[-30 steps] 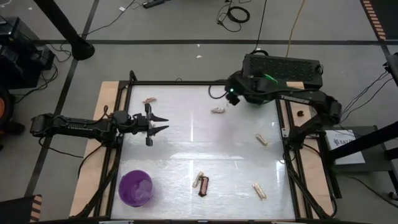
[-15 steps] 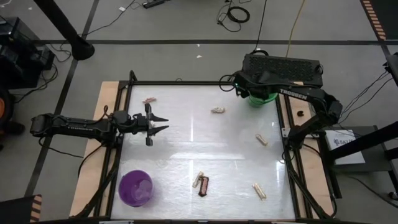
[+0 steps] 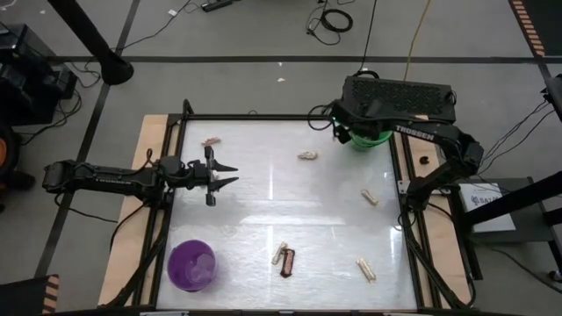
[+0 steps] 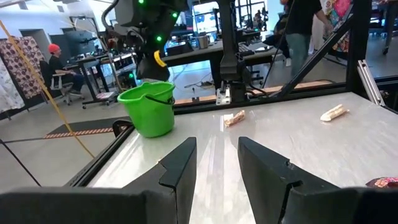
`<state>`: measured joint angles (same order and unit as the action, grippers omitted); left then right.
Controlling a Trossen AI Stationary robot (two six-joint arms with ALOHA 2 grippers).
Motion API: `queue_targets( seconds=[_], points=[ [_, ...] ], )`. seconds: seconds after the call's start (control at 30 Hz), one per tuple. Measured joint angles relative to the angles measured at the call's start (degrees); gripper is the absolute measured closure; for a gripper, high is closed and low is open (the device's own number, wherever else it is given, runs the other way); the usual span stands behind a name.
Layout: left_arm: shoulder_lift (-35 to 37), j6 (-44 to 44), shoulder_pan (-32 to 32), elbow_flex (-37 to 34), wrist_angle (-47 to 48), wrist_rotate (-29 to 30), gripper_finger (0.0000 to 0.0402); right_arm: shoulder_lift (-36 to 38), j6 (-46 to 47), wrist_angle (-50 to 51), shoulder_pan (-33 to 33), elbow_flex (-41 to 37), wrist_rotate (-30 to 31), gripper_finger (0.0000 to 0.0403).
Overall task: Sort candy by brand, put in halloween buckets
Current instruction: Put the brown candy bar into the green bucket
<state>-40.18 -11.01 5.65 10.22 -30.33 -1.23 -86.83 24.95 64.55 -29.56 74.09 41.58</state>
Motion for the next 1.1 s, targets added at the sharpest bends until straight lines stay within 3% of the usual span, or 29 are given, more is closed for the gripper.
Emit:
queue_targets(
  seconds=[0.3, 0.47, 0.83, 1.1],
  points=[
    [0.0, 0.0, 0.0, 0.0, -0.2, 0.0, 0.0274, 0.0, -0.6, -8.8, 3.0, 1.7, -32.9, 0.0319],
    [0.0, 0.0, 0.0, 0.0, -0.2, 0.0, 0.0274, 0.0, -0.5, -17.6, 10.3, 1.7, -44.1, 0.0319],
    [0.0, 0.1, 0.0, 0.0, -0.2, 0.0, 0.0274, 0.0, -1.2, -25.7, 32.6, 1.7, -45.9, 0.0319],
    [0.0, 0.1, 0.0, 0.0, -0.2, 0.0, 0.0274, -5.6, -2.1, -30.3, 45.9, 1.8, -38.2, 0.0319]
  ],
)
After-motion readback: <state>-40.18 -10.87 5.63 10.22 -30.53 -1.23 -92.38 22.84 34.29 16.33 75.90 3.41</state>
